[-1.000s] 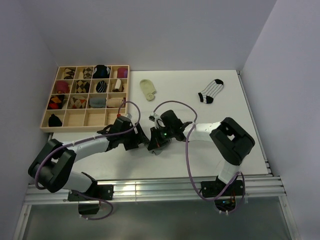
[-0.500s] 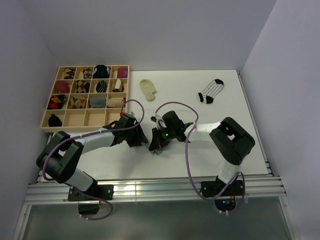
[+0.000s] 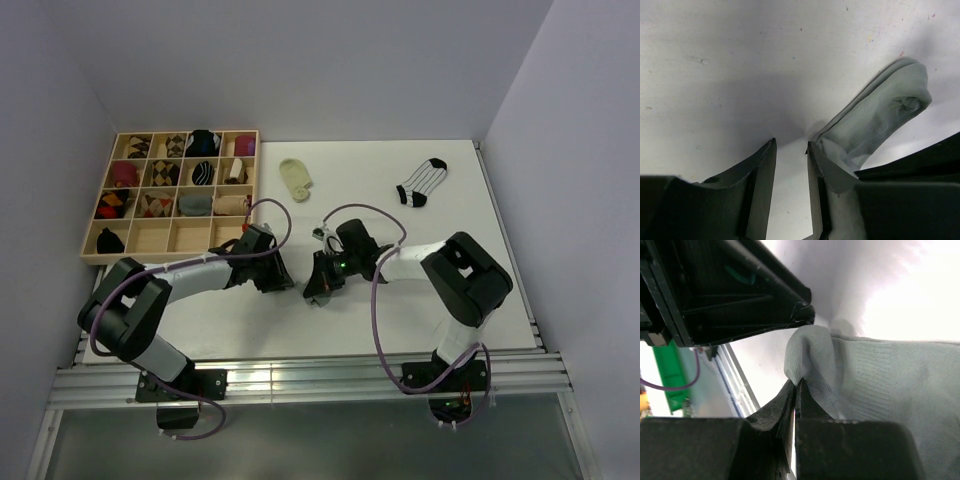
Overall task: Roll the socks
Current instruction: Roll the sock at the center of the board.
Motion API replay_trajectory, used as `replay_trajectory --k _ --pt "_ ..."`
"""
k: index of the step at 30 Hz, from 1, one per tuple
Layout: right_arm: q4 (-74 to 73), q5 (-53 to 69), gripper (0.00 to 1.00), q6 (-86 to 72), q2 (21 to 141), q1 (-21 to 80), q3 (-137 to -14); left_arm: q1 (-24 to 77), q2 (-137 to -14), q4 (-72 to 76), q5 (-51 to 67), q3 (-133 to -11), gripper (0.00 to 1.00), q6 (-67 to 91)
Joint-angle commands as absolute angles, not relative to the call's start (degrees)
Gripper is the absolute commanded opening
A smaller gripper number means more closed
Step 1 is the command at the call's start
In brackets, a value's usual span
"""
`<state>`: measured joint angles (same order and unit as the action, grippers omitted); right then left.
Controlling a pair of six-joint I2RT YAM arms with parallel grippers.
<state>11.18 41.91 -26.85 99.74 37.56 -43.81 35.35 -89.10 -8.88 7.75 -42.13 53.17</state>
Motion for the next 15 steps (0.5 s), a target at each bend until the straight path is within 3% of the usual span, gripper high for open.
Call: replay_trajectory --k 1,7,15 --pt "16.0 45.3 0.0 -30.0 101.1 35.8 -42.9 35.7 -89.5 -9.3 8.1 -43.6 0.36 51.8" --pt "26.2 53.2 0.0 -37.2 107.0 31.6 -39.7 35.7 -88.3 -9.1 7.4 -43.2 0.37 52.0" --pt "30.7 55.2 0.0 -41.4 111.1 28.5 -38.3 36.0 -86.1 -4.5 9.8 -41.0 0.49 49.7"
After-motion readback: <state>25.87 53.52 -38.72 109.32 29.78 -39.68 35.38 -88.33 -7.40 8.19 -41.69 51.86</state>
